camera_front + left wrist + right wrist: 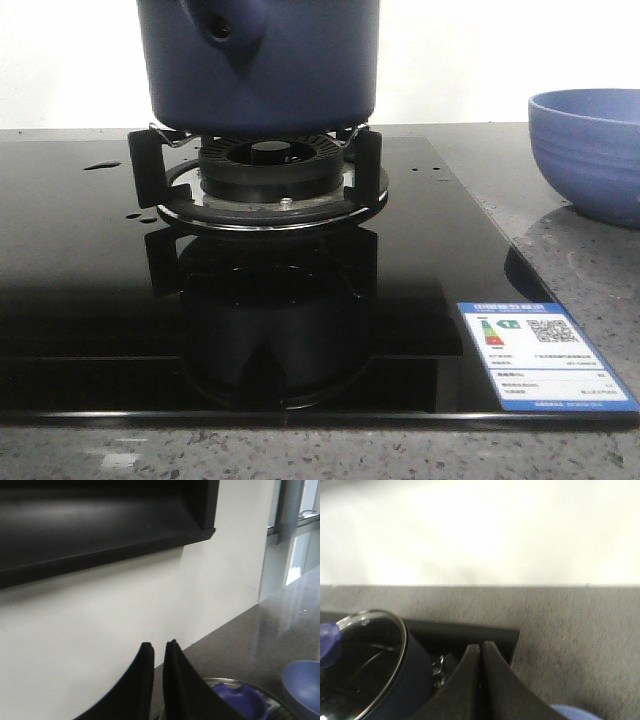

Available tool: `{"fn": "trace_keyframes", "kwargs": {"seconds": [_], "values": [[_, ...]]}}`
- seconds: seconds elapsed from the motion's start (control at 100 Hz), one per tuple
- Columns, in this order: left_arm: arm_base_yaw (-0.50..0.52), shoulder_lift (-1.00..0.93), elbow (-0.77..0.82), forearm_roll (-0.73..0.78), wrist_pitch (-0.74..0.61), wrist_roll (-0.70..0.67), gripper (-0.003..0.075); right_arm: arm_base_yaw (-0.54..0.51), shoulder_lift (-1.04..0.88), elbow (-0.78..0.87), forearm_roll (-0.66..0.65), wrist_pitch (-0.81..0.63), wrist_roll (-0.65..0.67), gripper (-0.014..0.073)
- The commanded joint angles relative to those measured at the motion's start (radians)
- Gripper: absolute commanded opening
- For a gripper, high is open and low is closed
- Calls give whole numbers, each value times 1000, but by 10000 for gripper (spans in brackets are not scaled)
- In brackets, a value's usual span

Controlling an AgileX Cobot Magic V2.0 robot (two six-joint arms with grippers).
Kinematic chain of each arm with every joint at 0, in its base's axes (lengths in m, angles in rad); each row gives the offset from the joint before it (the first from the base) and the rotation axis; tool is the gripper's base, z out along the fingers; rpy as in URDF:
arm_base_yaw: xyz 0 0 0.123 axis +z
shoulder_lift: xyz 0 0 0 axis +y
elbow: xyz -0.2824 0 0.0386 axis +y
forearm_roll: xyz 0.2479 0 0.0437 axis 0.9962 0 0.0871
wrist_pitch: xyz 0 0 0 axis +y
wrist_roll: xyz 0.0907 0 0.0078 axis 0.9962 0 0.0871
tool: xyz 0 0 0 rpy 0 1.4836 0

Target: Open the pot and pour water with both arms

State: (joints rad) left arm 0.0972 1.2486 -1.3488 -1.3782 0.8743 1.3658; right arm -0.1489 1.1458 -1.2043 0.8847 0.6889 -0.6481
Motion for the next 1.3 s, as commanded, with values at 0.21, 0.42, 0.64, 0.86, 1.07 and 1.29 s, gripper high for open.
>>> {"fn": "trace_keyframes", "kwargs": {"seconds": [0.21, 0.42, 0.64, 0.86, 1.07, 1.29], "values": [[-34, -223, 197, 35, -499, -63, -20, 183, -196, 246, 76, -469, -234, -45], [-109, -410, 507, 25, -540, -5, -19, 286, -345, 501, 76, -607, -272, -45], [-140, -706, 863, -185, -602, 200, -19, 344, -592, 787, 76, -729, -272, -45], [-140, -915, 1032, -262, -619, 200, -19, 344, -728, 920, 76, -738, -272, -46], [-140, -968, 1034, -327, -620, 200, -19, 344, -735, 922, 76, -732, -272, -46], [-140, -968, 1034, -327, -620, 200, -19, 344, -735, 922, 76, -728, -272, -46]]}}
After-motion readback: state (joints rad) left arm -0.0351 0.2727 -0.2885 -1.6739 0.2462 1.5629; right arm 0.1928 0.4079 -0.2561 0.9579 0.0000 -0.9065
